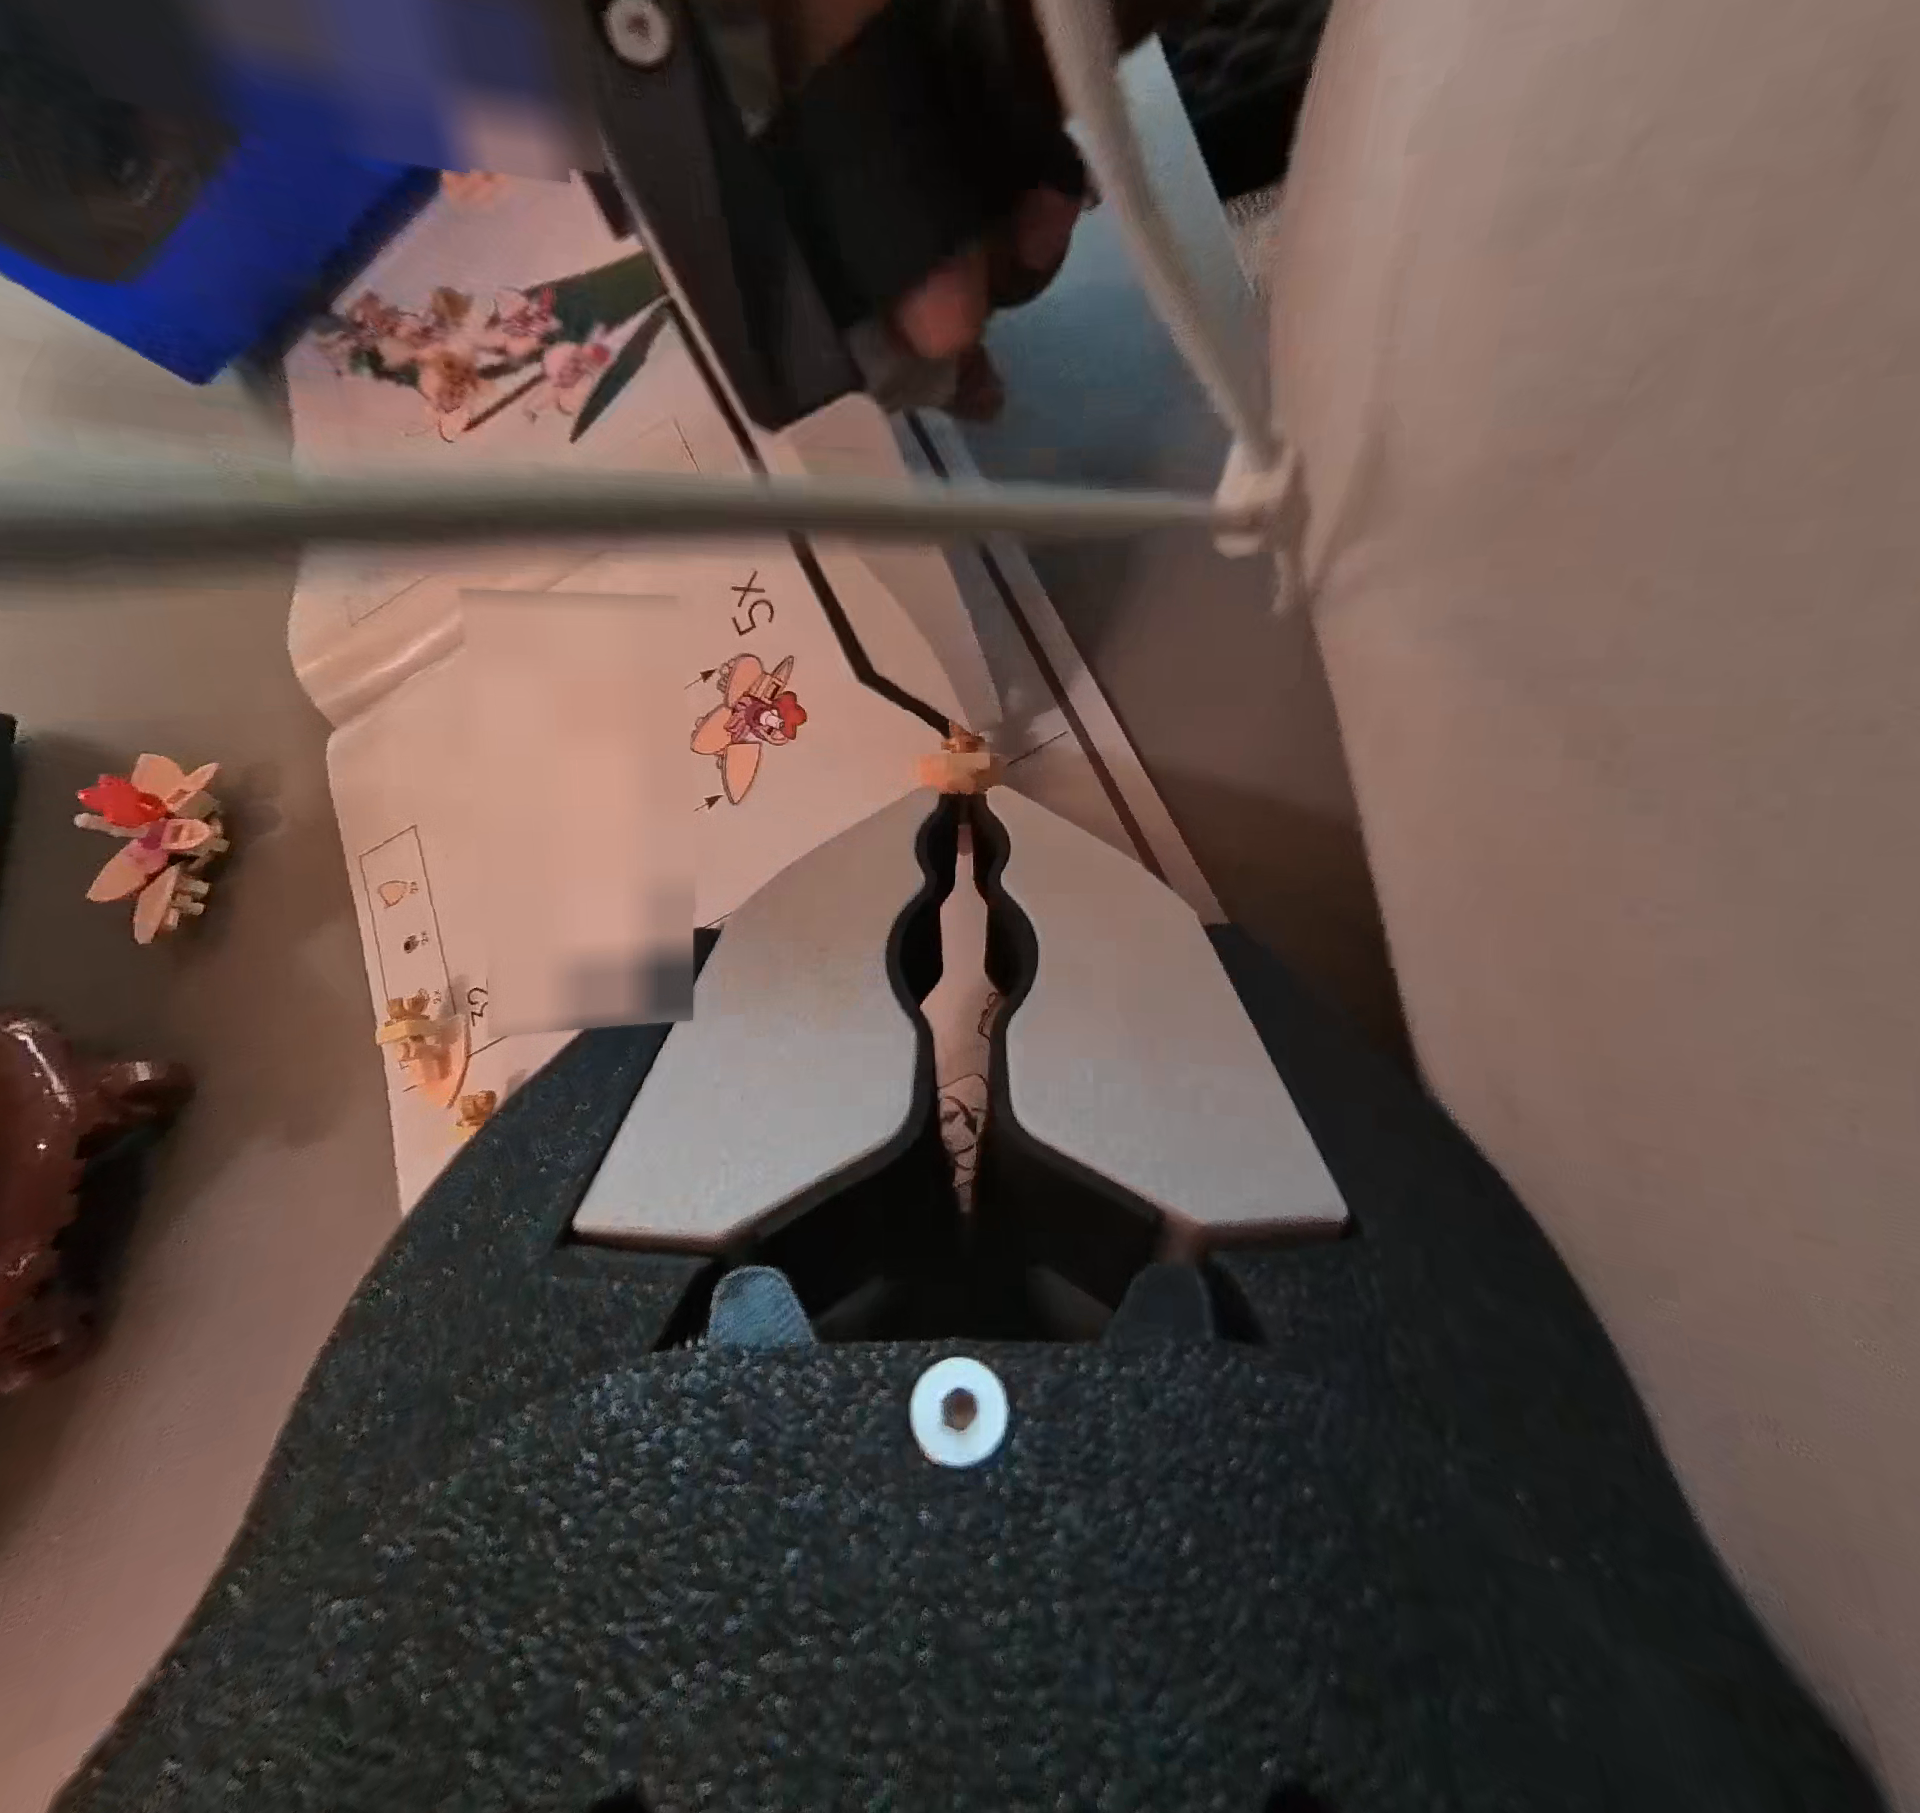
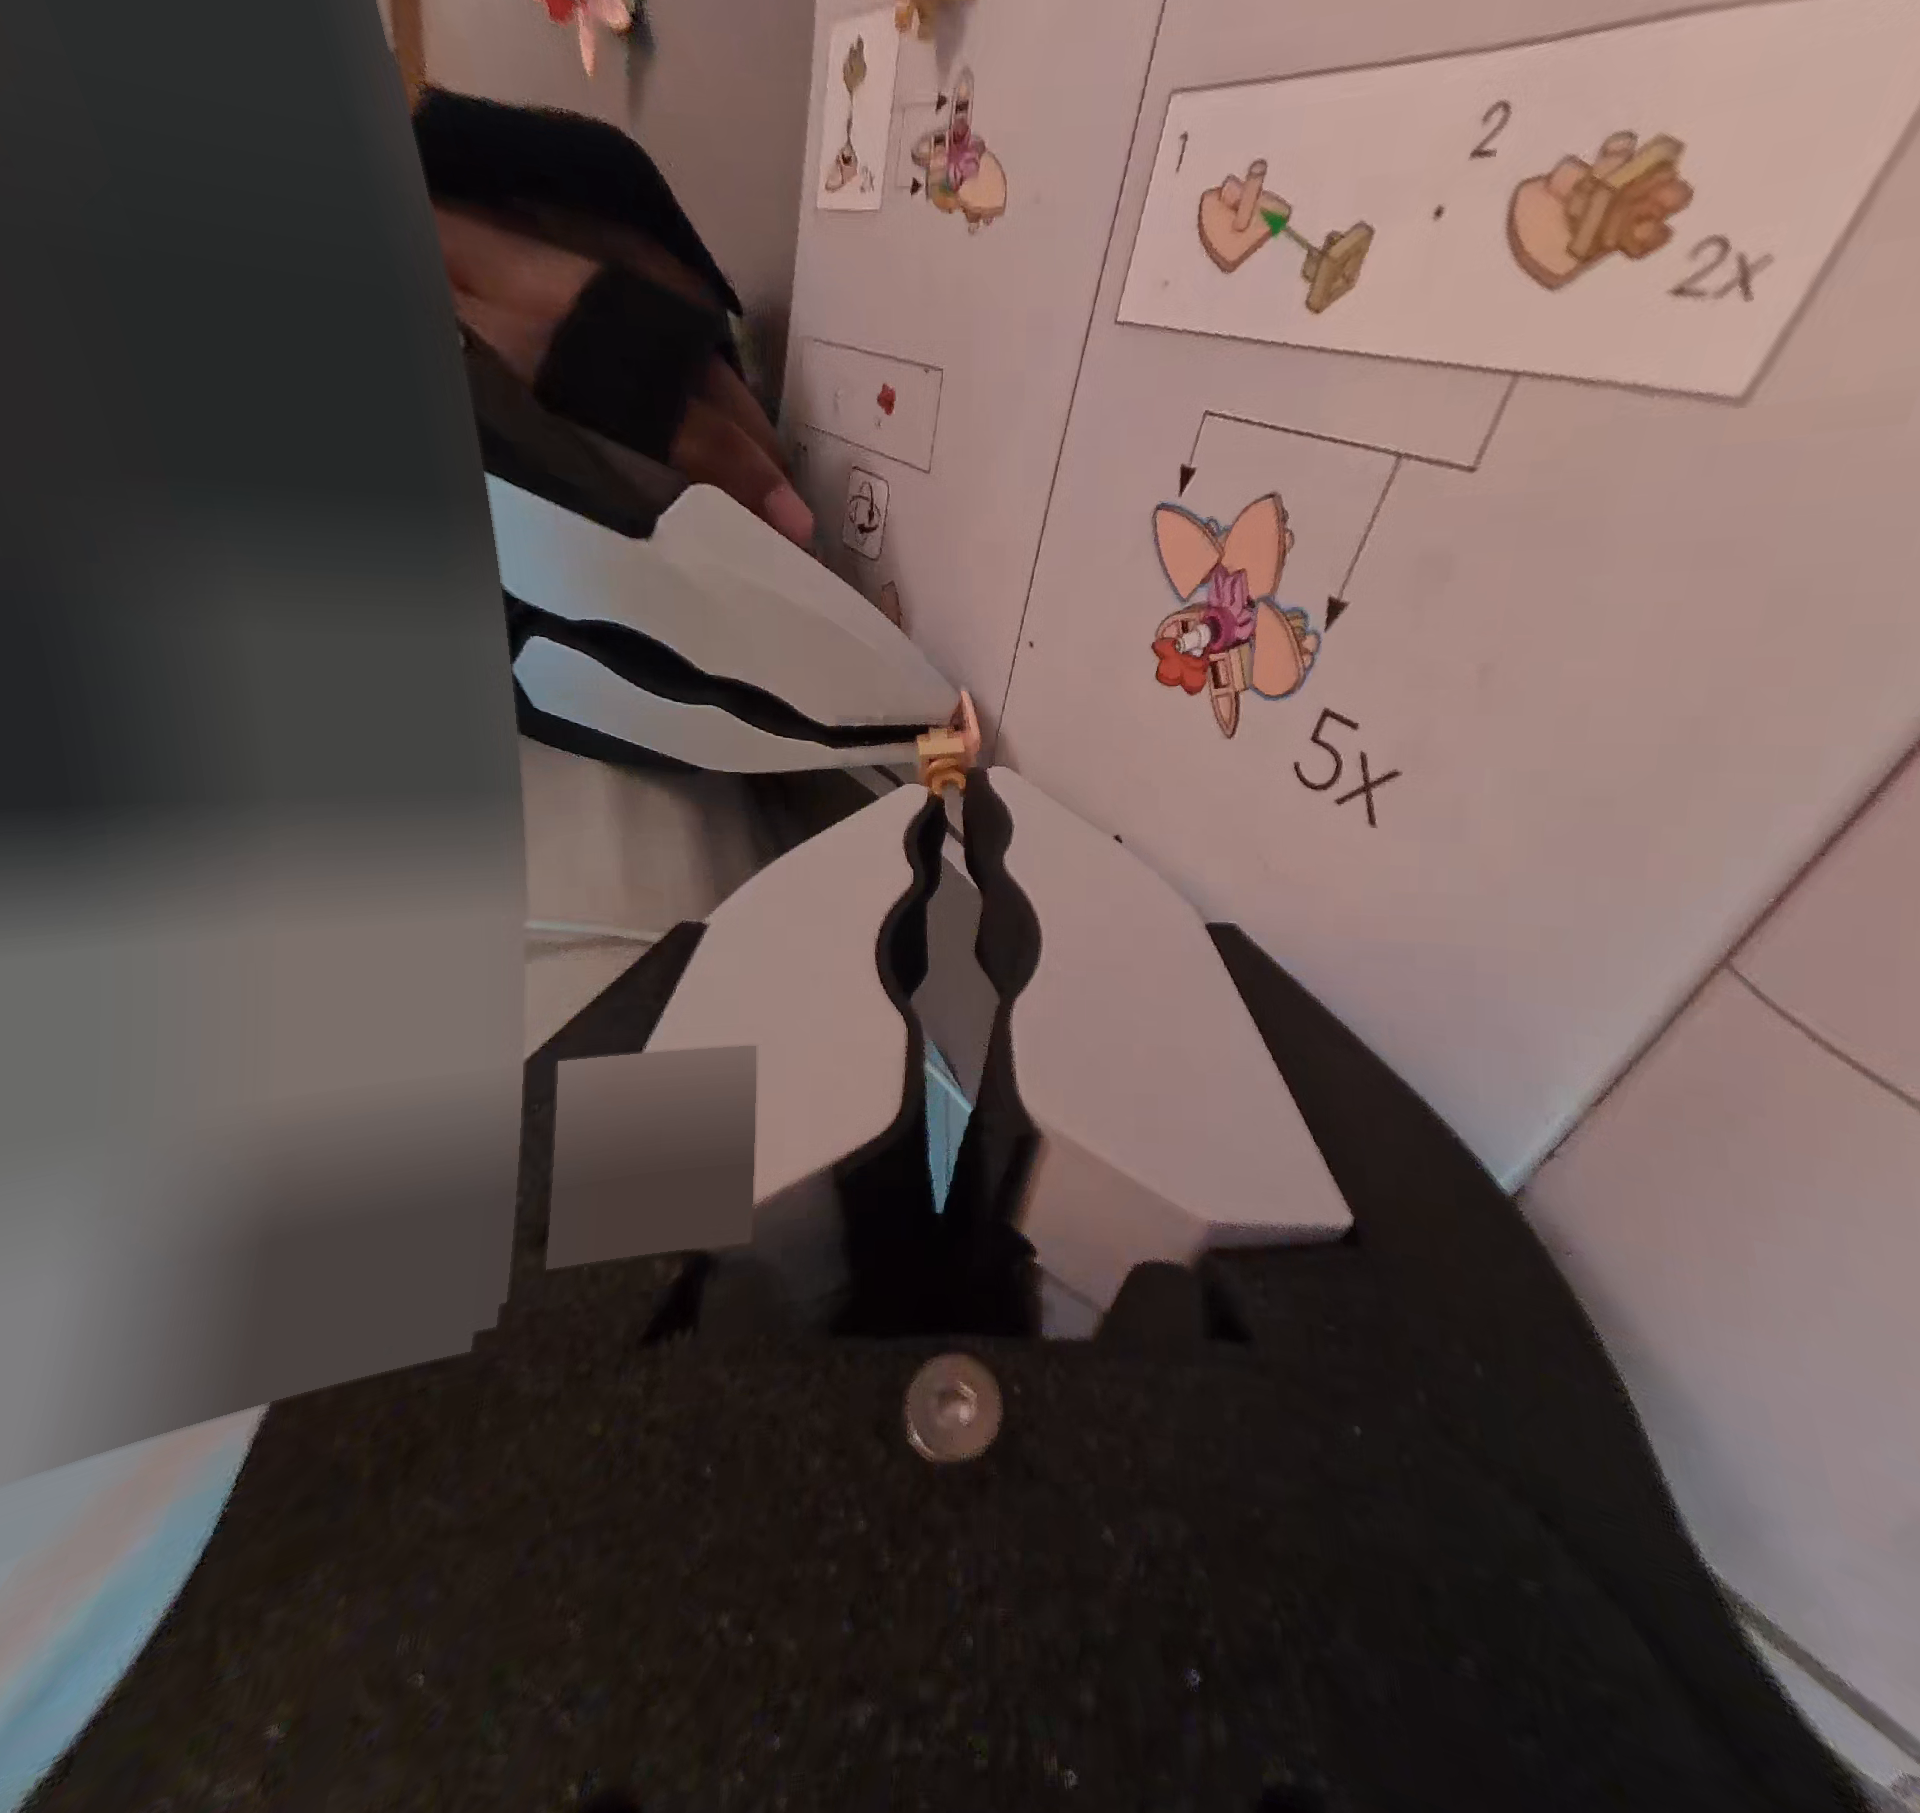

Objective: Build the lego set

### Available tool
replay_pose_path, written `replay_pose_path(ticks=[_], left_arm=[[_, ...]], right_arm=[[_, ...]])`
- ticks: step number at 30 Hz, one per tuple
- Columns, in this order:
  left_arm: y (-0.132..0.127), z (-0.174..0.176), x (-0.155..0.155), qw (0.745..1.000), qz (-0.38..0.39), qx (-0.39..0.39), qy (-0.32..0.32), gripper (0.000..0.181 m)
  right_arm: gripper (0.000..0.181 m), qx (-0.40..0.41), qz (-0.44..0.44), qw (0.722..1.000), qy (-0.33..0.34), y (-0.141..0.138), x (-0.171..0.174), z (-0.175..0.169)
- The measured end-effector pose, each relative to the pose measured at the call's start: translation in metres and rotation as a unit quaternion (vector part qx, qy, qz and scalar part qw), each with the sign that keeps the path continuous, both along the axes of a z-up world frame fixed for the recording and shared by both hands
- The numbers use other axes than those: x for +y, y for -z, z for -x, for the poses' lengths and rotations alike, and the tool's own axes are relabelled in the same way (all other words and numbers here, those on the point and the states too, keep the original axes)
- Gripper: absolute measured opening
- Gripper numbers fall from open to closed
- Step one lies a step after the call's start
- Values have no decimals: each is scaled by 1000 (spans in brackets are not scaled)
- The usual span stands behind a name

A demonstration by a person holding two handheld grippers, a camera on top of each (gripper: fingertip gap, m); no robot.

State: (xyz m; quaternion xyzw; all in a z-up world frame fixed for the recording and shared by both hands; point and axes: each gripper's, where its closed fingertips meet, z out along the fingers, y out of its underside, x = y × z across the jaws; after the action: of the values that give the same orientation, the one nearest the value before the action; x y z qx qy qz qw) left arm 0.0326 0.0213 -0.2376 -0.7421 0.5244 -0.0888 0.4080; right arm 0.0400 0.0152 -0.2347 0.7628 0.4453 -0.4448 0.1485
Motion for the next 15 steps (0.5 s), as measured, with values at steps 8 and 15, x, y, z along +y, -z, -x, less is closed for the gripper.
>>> replay_pose_path(ticks=[8, 15], left_arm=[[3, 1, 0, 996, 71, 35, -35, 2], [4, -2, -2, 988, 120, -53, -80, 3]], right_arm=[[4, -51, -16, 998, -23, 3, 2, 0], [4, -59, 22, 997, 48, 6, -1, 1]])
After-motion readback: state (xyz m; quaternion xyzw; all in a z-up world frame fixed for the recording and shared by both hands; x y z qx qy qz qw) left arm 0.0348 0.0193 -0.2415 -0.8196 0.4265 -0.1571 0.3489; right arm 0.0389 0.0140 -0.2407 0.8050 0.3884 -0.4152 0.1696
